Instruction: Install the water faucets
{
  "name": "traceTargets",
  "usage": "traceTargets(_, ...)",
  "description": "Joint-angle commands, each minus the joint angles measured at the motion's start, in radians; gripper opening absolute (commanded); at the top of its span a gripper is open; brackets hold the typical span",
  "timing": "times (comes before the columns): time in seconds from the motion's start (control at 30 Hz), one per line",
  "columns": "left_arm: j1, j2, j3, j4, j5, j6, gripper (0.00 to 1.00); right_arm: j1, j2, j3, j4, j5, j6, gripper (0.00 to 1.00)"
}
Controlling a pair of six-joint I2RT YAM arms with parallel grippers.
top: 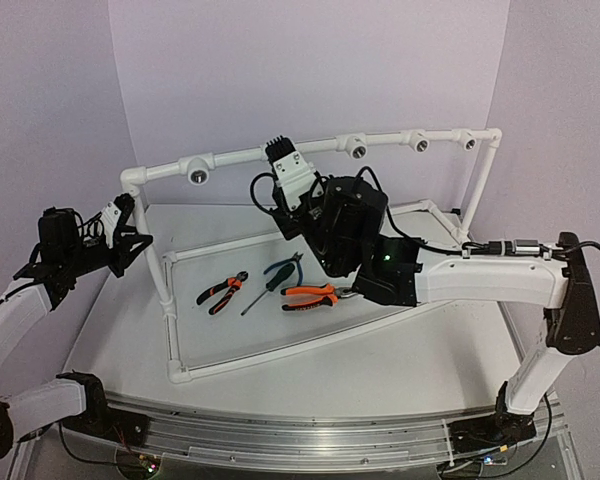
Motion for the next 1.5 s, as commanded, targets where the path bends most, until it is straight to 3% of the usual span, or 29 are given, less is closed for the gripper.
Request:
traceTargets(0.0, -0.035, 0.039, -0.089, -0.339, 0.071, 0.195, 0.0, -0.037, -0.04, -0.046, -0.017, 0.066, 0.358, 0.0)
traceTargets(0.17, -0.035, 0.029, -0.098, -0.336, 0.071, 0.19, 0.0, -0.057, -0.061, -0.095, -0.016, 0.064, 0.594, 0.0)
traceTargets(0.3, -0.035, 0.021, -0.107, -0.335, 0.069, 0.189, 0.0, -0.06, -0.056, -0.101, -0.016, 0.059, 0.663, 0.0)
traceTargets(0.9, -0.035, 0.023, -0.111, -0.326, 0.066, 0.195, 0.0, -0.059, -0.039, -0.071, -0.029, 0.076, 0.565, 0.0)
traceTargets(1.13, -0.035, 0.025, -0.109, -0.329, 0.064, 0.197, 0.0, -0.06, -0.062, -0.064, -0.042, 0.001, 0.543, 0.53)
traceTargets(1.3, -0.035, 0.028, -0.107, -0.329, 0.064, 0.198, 0.0, -0.054, -0.12, -0.09, -0.076, -0.058, 0.543, 0.71)
traceTargets(1.47, -0.035, 0.03, -0.108, -0.326, 0.066, 0.198, 0.0, -0.048, -0.199, -0.161, -0.104, -0.106, 0.475, 0.8)
